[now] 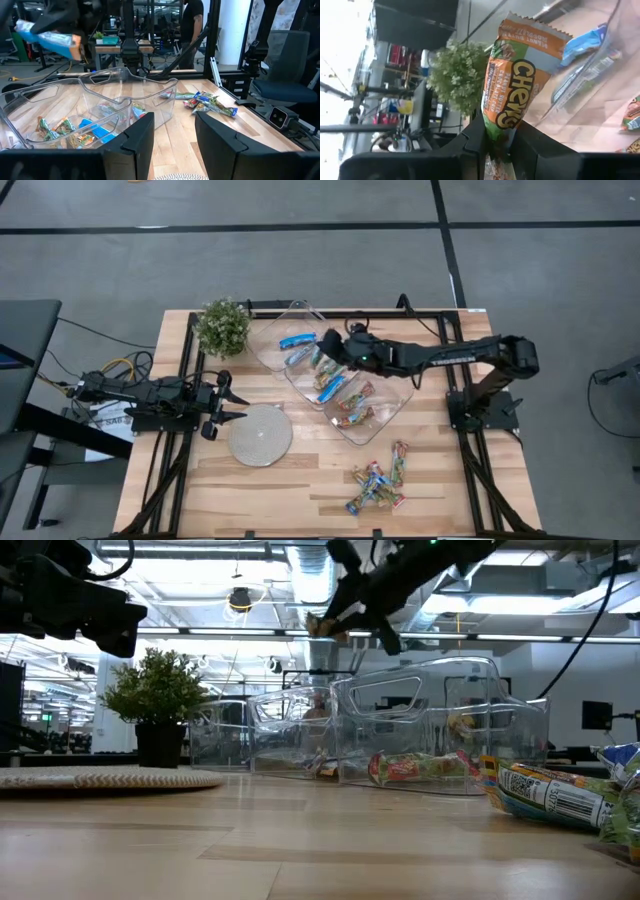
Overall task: Pick and place Granola Bars by type
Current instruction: Put the yellow granola bar into the middle transparent bin
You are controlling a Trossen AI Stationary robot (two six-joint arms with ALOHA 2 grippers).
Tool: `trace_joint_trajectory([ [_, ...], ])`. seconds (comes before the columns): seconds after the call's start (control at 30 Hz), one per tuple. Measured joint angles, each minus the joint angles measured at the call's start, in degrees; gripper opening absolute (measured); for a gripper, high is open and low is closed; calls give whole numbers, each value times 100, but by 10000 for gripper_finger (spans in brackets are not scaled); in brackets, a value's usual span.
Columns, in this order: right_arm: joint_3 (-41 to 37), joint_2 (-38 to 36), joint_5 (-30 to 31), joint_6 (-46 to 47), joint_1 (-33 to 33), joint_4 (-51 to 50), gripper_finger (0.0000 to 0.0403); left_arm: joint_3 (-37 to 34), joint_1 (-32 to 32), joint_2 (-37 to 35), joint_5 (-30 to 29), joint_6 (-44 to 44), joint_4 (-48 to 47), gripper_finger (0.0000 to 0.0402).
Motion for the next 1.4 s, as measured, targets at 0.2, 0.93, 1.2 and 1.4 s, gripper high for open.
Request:
trace_joint_trajectory([
  [0.2, 11, 256, -10, 616, -70, -250, 59, -1, -1, 0, 2, 0, 0, 138],
  [0.93, 9, 790, -734, 2138, -58, -1958, 59, -1, 0, 0, 0, -1, 0, 138],
  [1.2, 9, 842, -973, 1816, -143, -1836, 59, 1, -1, 0, 2, 0, 0, 138],
  [1.4, 9, 842, -1027, 1786, -182, -1999, 59, -1, 0, 0, 1, 0, 0, 138],
])
